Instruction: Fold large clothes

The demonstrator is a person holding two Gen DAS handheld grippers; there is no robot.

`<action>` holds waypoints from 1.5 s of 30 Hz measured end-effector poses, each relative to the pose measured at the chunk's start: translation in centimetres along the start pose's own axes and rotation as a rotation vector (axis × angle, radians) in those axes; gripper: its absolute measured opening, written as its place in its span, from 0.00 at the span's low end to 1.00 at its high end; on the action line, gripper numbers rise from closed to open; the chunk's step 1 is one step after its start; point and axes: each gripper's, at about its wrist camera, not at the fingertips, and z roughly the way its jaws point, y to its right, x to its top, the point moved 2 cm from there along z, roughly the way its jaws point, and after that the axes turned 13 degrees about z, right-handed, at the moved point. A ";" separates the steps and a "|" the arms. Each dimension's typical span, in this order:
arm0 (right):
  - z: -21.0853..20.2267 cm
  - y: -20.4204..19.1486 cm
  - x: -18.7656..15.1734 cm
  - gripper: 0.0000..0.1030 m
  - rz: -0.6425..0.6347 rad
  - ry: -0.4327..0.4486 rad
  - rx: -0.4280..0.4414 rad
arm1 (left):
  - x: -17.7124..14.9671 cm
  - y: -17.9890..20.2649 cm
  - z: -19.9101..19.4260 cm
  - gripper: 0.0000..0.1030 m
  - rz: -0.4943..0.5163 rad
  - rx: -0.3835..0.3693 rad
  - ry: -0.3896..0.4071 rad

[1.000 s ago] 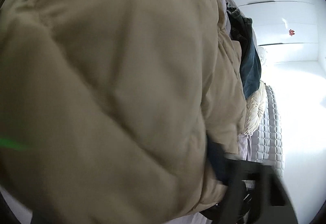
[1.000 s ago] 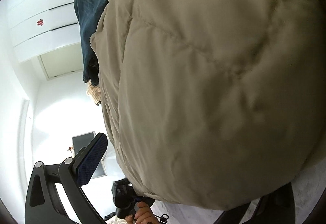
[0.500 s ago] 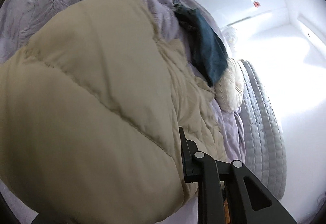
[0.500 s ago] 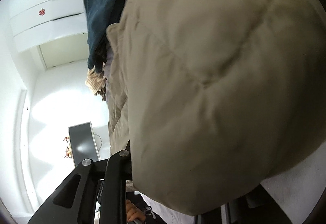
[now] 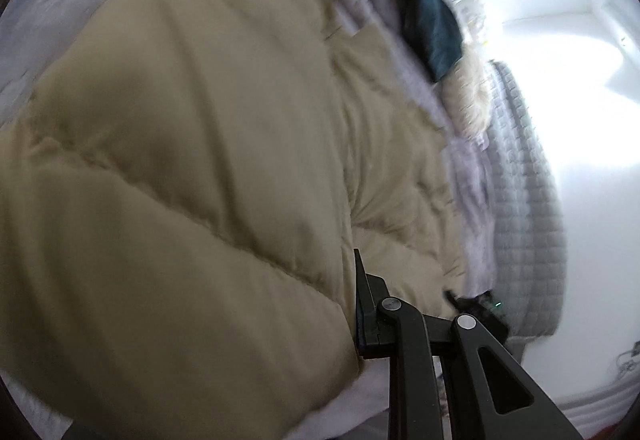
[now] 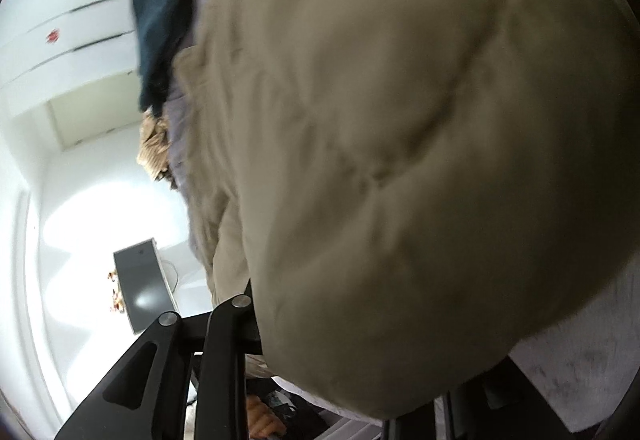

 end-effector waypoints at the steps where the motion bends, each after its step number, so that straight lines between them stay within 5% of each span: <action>1: 0.1 0.1 0.1 0.34 0.006 0.003 -0.013 | -0.8 -0.4 -0.3 0.25 0.007 0.008 -0.005; 6: -0.2 -1.2 0.2 0.51 -0.008 0.014 -0.146 | -1.7 -0.2 -1.0 0.44 0.041 0.149 -0.037; 13: -2.1 -4.0 -1.9 0.57 -0.188 -0.019 -0.375 | -3.7 0.6 -5.8 0.44 0.077 0.340 -0.053; 20: -4.4 -6.2 -3.9 0.57 -0.268 0.005 -0.439 | -3.5 1.6 -10.6 0.44 0.067 0.442 0.030; 24: -5.5 -7.3 -5.0 0.57 -0.330 0.027 -0.440 | -1.6 3.0 -10.6 0.44 0.110 0.480 0.051; 31: -3.2 -8.3 -8.2 0.57 -0.402 0.021 -0.477 | 0.4 4.2 -7.5 0.44 0.194 0.532 -0.030; 35: -0.1 -9.2 -10.2 0.57 -0.474 0.013 -0.546 | 0.4 5.2 -6.4 0.62 0.238 0.543 -0.050; 44: 4.1 -9.5 -13.1 0.64 -0.547 0.001 -0.619 | 0.4 4.1 -7.0 0.64 0.246 0.556 -0.063; 45: 4.0 -9.3 -13.2 0.64 -0.551 0.000 -0.623 | 0.4 4.0 -7.0 0.80 0.249 0.559 -0.066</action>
